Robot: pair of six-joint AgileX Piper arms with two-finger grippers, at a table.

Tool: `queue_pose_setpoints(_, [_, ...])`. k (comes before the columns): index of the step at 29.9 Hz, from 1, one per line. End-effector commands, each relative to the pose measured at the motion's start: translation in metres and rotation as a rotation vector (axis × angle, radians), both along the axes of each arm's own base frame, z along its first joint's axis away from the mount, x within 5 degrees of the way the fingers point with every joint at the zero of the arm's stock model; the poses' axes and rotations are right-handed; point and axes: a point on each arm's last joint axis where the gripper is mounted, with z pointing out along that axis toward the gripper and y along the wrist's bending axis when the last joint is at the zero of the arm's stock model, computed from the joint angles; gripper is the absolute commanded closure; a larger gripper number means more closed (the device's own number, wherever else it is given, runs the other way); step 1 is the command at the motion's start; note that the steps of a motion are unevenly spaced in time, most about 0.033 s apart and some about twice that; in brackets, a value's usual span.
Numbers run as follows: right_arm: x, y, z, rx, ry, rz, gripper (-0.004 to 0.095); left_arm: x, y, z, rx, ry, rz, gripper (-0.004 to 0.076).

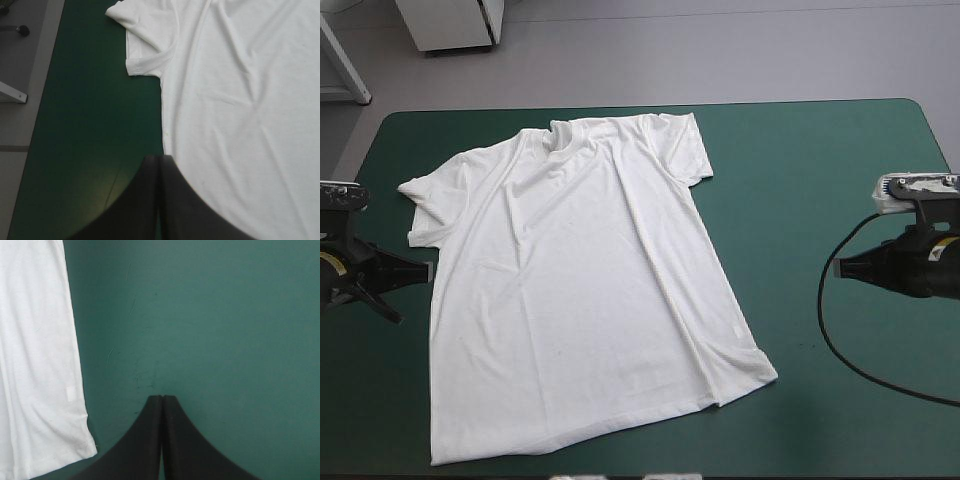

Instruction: Fold the cloth

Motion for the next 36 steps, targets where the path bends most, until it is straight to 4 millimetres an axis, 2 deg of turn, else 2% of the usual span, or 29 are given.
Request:
queue_pose_setpoints(1, [0.011, 0.001, 0.015, 0.009, -0.052, 0.002, 0.0911, -0.003, 0.001, 0.006, -0.012, 0.001, 0.028, 0.0733])
queue_pose_setpoints(9, [0.035, 0.006, 0.038, 0.055, -0.098, 0.020, 0.0912, 0.032, -0.011, -0.016, -0.084, 0.132, -0.007, 0.0733])
queue_pose_setpoints(15, [0.040, 0.010, 0.037, 0.083, -0.084, 0.040, 0.0912, 0.063, -0.013, -0.035, -0.079, 0.220, 0.045, 0.0726])
queue_pose_setpoints(17, [0.040, 0.010, 0.037, 0.083, -0.083, 0.040, 0.0912, 0.071, -0.015, -0.039, -0.091, 0.221, 0.049, 0.0686])
queue_pose_setpoints(19, [0.040, 0.010, 0.037, 0.081, -0.088, 0.041, 0.0912, 0.077, -0.019, -0.040, -0.120, 0.212, 0.036, 0.0610])
queue_pose_setpoints(24, [0.041, 0.010, 0.038, 0.083, -0.103, 0.040, 0.0912, 0.089, -0.026, -0.033, -0.183, 0.211, 0.018, 0.0311])
queue_pose_setpoints(26, [0.041, 0.010, 0.038, 0.080, -0.106, 0.043, 0.0912, 0.094, -0.025, -0.030, -0.167, 0.219, 0.031, 0.0230])
queue_pose_setpoints(29, [0.042, 0.009, 0.038, 0.062, -0.108, 0.051, 0.0912, 0.102, -0.018, -0.032, -0.138, 0.239, 0.073, 0.0220])
queue_pose_setpoints(34, [0.041, 0.009, 0.038, 0.062, -0.101, 0.052, 0.0912, 0.121, 0.011, -0.052, -0.289, 0.312, 0.170, 0.0220])
queue_pose_setpoints(36, [0.041, 0.009, 0.038, 0.062, -0.103, 0.051, 0.0912, 0.127, 0.023, -0.060, -0.300, 0.338, 0.188, 0.0220])
